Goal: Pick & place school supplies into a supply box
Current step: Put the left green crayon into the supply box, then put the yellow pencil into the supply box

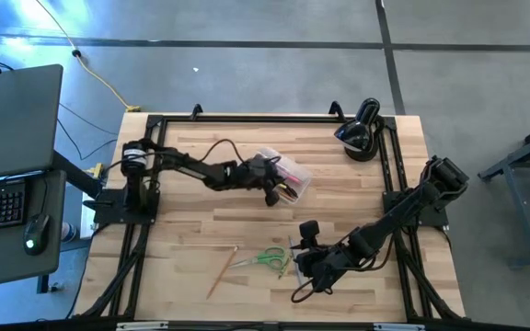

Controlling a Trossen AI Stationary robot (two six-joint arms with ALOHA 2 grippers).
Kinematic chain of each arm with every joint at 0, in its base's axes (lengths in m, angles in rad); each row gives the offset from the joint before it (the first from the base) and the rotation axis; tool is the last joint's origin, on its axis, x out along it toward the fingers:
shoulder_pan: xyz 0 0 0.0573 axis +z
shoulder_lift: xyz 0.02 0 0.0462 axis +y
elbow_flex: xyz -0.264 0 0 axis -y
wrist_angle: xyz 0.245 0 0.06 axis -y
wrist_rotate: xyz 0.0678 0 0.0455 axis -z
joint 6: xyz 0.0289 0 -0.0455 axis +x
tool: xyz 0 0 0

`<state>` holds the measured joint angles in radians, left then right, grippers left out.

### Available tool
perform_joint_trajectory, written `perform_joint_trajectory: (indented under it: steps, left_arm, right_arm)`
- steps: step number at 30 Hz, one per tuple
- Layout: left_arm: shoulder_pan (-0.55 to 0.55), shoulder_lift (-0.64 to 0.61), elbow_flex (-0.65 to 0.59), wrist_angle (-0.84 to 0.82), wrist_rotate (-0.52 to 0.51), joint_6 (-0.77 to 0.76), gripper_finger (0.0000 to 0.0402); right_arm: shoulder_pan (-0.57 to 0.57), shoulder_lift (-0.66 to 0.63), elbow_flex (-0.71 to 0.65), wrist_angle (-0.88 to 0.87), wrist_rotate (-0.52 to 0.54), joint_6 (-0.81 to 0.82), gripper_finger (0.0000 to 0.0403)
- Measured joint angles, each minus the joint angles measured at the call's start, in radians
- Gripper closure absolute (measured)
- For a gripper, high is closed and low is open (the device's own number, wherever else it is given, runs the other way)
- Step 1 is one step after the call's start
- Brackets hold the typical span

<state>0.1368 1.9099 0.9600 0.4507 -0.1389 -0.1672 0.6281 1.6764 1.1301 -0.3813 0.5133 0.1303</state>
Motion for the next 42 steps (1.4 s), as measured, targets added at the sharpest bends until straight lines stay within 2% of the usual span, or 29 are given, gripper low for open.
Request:
perform_joint_trajectory:
  steps: [2, 5, 16, 19, 22, 27, 33, 36, 39, 42]
  left_arm:
    - [0.015, 0.002, 0.021, -0.037, 0.013, 0.038, 0.0343]
    - [0.029, 0.004, 0.046, -0.075, -0.025, 0.042, 0.0334]
    - [0.039, 0.004, 0.141, -0.249, -0.048, 0.026, 0.0269]
    - [0.033, 0.000, 0.171, -0.324, -0.016, -0.018, 0.0262]
    - [0.020, -0.019, 0.218, -0.447, 0.056, -0.021, 0.0265]
    - [-0.003, -0.034, 0.317, -0.817, 0.070, -0.047, 0.0278]
    - [-0.077, -0.034, 0.421, -1.182, 0.066, -0.175, 0.0298]
    - [-0.144, -0.054, 0.433, -1.289, 0.044, -0.283, 0.0303]
    - [-0.236, -0.090, 0.434, -1.374, -0.015, -0.443, 0.0305]
    - [-0.362, -0.126, 0.434, -1.408, -0.125, -0.672, 0.0305]
  right_arm:
    - [0.000, 0.000, 0.000, 0.000, 0.000, 0.000, 0.0261]
    - [0.000, 0.000, 0.000, -0.002, 0.003, 0.000, 0.0260]
    - [0.000, 0.000, 0.000, -0.003, 0.000, 0.027, 0.0260]
    - [0.000, 0.000, 0.000, -0.003, 0.000, 0.027, 0.0261]
    - [0.000, 0.000, 0.000, -0.003, 0.000, 0.027, 0.0261]
    - [0.000, 0.000, 0.000, -0.018, 0.003, 0.028, 0.0261]
    - [0.000, 0.000, 0.000, -0.029, 0.005, 0.029, 0.0261]
    - [0.001, 0.000, 0.000, -0.034, 0.005, 0.030, 0.0261]
    - [0.001, 0.000, 0.000, -0.038, 0.005, 0.030, 0.0261]
    - [0.001, 0.000, 0.000, -0.041, 0.004, 0.029, 0.0261]
